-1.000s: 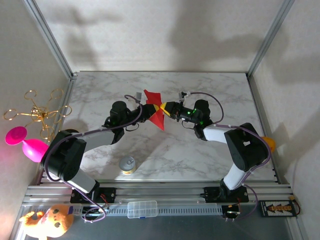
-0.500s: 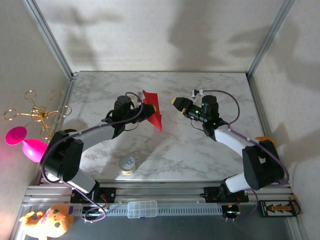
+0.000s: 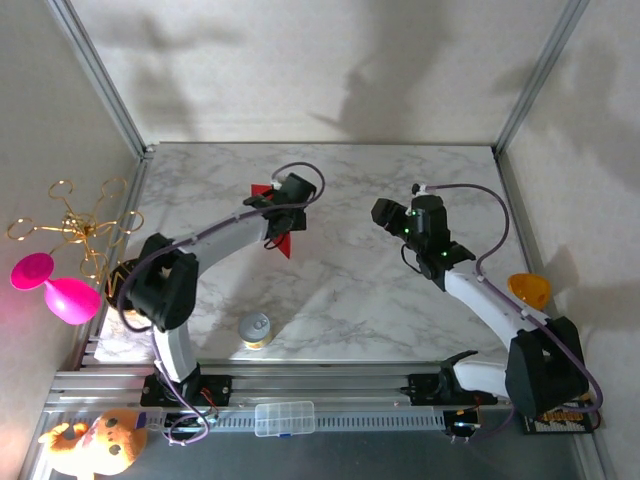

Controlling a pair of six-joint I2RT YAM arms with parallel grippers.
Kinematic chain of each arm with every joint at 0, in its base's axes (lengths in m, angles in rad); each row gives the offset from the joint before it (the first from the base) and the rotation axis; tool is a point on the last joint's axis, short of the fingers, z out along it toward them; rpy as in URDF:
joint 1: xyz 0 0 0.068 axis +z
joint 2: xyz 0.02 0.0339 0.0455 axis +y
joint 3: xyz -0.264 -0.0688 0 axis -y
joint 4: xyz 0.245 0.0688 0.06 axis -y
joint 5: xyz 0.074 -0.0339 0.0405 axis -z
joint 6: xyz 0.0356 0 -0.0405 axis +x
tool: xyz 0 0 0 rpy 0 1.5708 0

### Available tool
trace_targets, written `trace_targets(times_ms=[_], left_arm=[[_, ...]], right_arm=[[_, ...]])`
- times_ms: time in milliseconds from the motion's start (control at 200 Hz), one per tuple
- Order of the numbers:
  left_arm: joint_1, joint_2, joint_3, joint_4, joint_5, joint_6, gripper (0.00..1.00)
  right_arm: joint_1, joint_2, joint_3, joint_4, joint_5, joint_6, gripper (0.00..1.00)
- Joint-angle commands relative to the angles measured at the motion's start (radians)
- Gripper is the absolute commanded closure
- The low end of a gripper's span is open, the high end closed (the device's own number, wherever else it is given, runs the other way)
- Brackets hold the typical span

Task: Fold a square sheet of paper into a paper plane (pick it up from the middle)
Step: Turn over the paper at the center of the table.

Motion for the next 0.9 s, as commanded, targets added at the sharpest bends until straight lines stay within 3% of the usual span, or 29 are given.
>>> trace_targets(times_ms=[0,180,330,566,896], left_arm=[[-0.042,0.086,0.098,-0.24,-0.303,0.034,0.88],[-0.098,0.262,0.226,-0.38,-0.466,-0.007,0.88],[-0.134,0.374,0.299,-0.433,-0.517,-0.043,0.87],[-0.169,0.442,0.332,-0.393,-0.467,-0.072,0.84],[-0.206,0.481,0.357,-0.321,-0.372,-0.137,0.72]], right_arm=[[-0.009,-0.038,-0.029,-0.019,0.099,-0.042,0.33],[-0.028,-0.068,-0.05,-0.02,0.146,-0.024,0.33],[-0.054,-0.086,-0.076,-0.026,0.145,0.001,0.33],[-0.086,-0.079,-0.091,-0.036,0.116,0.04,0.33],[-0.112,-0.07,-0.102,-0.025,0.076,0.09,0.34]])
